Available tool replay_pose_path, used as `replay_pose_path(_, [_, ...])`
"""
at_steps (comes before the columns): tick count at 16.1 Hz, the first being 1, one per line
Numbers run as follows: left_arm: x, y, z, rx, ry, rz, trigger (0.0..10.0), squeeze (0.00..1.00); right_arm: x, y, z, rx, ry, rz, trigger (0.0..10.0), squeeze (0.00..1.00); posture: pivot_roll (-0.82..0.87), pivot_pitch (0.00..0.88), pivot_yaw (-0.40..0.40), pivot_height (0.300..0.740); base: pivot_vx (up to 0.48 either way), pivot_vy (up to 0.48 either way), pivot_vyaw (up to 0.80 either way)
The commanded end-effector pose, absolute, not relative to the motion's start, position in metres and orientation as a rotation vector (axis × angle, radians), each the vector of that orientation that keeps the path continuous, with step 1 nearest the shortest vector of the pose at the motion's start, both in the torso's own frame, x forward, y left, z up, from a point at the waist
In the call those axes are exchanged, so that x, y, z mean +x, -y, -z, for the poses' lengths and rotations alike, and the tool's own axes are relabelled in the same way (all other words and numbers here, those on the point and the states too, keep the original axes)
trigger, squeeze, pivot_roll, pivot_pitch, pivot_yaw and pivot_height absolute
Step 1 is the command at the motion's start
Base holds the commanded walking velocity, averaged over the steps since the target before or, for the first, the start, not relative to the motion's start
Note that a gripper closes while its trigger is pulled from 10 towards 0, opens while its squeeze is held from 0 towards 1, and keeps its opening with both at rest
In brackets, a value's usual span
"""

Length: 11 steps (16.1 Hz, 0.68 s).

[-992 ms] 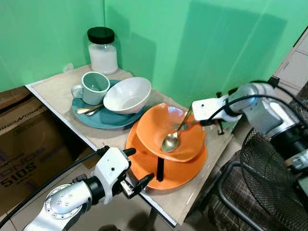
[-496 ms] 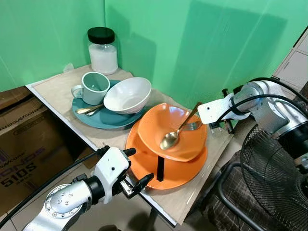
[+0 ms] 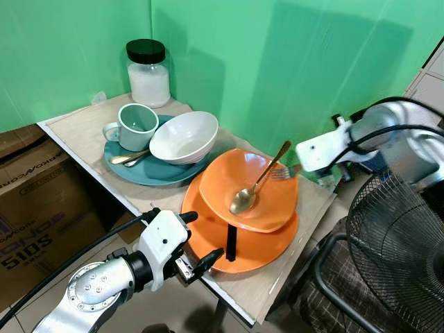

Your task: Setting the table

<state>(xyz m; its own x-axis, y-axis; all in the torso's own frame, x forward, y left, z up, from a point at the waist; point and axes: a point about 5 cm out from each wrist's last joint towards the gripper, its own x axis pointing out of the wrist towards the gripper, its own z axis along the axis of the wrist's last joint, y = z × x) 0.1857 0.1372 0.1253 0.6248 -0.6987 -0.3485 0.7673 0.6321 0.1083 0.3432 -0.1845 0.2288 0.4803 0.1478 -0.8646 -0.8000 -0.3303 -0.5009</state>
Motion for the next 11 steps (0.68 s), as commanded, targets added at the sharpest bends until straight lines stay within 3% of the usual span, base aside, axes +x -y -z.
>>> replay_pose_path(1, [0.185, -0.135, -0.123, 0.268, -0.294, 0.870, 10.0, 0.00, 0.340, 0.187, -0.243, -1.619, -0.540, -1.065, 0.0, 0.00, 0.07, 0.000, -0.103, 0.740, 0.000, 0.000, 0.00])
replay_pose_path(5, [0.186, -0.134, -0.122, 0.266, -0.293, 0.877, 10.0, 0.00, 0.336, 0.185, -0.247, -1.589, -0.506, -1.096, 0.0, 0.00, 0.07, 0.000, -0.110, 0.740, 0.000, 0.000, 0.00])
replay_pose_path(7, [0.187, -0.135, -0.123, 0.276, -0.271, 0.848, 10.0, 0.00, 0.331, 0.178, -0.250, -1.408, -0.404, -1.111, 0.0, 0.00, 0.08, 0.000, -0.122, 0.740, 0.000, 0.000, 0.00])
replay_pose_path(8, [0.196, -0.138, -0.136, 0.276, -0.167, 0.735, 10.0, 0.00, 0.326, 0.166, -0.250, -1.069, -0.229, -1.077, 0.0, 0.00, 0.10, 0.000, -0.128, 0.740, 0.000, 0.000, 0.00])
replay_pose_path(9, [0.198, -0.138, -0.138, 0.274, -0.145, 0.712, 10.0, 0.00, 0.324, 0.164, -0.249, -1.006, -0.199, -1.066, 0.0, 0.00, 0.10, 0.000, -0.128, 0.740, 0.000, 0.000, 0.00])
replay_pose_path(11, [0.207, -0.135, -0.155, 0.247, -0.032, 0.581, 10.0, 0.00, 0.311, 0.154, -0.252, -0.636, -0.008, -0.943, 0.0, 0.00, 0.10, 0.000, -0.114, 0.740, 0.000, 0.000, 0.00])
